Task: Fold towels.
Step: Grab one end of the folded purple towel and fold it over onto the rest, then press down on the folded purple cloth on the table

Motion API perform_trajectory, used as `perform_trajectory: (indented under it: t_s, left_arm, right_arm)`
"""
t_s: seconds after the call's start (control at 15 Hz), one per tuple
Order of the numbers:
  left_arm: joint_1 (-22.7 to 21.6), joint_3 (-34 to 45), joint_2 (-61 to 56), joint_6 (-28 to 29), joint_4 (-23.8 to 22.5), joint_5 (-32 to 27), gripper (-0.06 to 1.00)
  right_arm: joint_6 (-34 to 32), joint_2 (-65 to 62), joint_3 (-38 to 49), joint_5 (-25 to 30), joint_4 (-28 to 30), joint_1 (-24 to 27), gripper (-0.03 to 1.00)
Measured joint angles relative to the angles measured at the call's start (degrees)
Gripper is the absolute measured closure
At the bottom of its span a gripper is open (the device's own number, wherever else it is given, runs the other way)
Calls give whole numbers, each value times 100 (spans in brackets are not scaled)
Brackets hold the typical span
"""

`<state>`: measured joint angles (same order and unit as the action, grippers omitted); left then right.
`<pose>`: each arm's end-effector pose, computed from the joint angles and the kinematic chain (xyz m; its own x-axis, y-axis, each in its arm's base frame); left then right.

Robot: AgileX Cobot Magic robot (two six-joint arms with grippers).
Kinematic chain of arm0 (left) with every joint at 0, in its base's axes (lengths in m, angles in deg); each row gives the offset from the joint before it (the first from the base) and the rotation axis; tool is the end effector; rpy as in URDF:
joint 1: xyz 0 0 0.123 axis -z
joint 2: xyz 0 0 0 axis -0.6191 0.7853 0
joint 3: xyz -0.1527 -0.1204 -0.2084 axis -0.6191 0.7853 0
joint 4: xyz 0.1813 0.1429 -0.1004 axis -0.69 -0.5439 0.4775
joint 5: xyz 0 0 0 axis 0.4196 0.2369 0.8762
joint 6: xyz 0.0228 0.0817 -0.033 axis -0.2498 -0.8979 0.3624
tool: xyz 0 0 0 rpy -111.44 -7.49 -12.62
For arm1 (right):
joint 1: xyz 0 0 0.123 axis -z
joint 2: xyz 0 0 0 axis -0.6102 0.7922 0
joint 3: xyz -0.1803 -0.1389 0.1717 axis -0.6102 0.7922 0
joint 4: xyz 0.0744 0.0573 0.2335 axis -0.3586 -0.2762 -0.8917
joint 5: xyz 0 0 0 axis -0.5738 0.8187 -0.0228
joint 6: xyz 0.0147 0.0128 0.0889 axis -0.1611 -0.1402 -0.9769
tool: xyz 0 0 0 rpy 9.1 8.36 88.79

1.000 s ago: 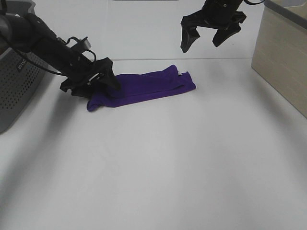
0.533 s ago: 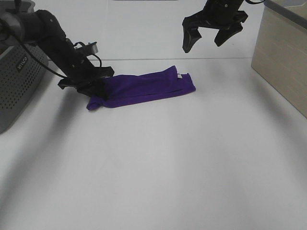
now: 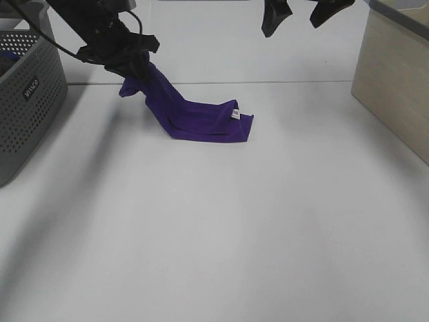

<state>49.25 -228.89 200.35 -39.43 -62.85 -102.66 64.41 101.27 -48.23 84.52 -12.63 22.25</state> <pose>0.5217 -0.1352 0.1945 -0.8899 0.2212 -0.3989 0.3600 0.8776 -0.3165 0.4796 0.1467 0.3005 -0.7779 -0.3525 -0.5202 -0.4486 0.8912 0.0671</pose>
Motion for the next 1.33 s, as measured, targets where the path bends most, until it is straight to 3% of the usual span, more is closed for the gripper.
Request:
perform_trajectory:
  t_s: [0.33, 0.6, 0.73, 0.8, 0.93, 1.0, 1.2, 1.33]
  left_arm:
    - [625, -6, 292, -34, 34, 80, 90]
    - [1077, -6, 493, -34, 34, 688, 88]
    - [1238, -6, 602, -34, 52, 1129, 79]
    - [1306, -6, 630, -34, 201, 1455, 69]
    - [1404, -6, 636, -40, 785, 2028, 46]
    - [1427, -6, 636, -97, 1020, 2103, 40]
    - [1450, -6, 625, -539, 1490, 2160, 36]
    - [1450, -6, 550, -900, 1518, 2160, 36]
  right_arm:
    - [-34, -464, 0, 6, -63, 0, 1]
    - [-52, -688, 0, 11, -86, 0, 1]
    - [-52, -728, 0, 11, -178, 0, 1]
    - [-52, -728, 0, 11, -223, 0, 1]
    - [-52, -728, 0, 11, -390, 0, 1]
    - [-52, -728, 0, 11, -476, 0, 1]
    - [-52, -728, 0, 11, -516, 0, 1]
    - [-52, -739, 0, 11, -516, 0, 1]
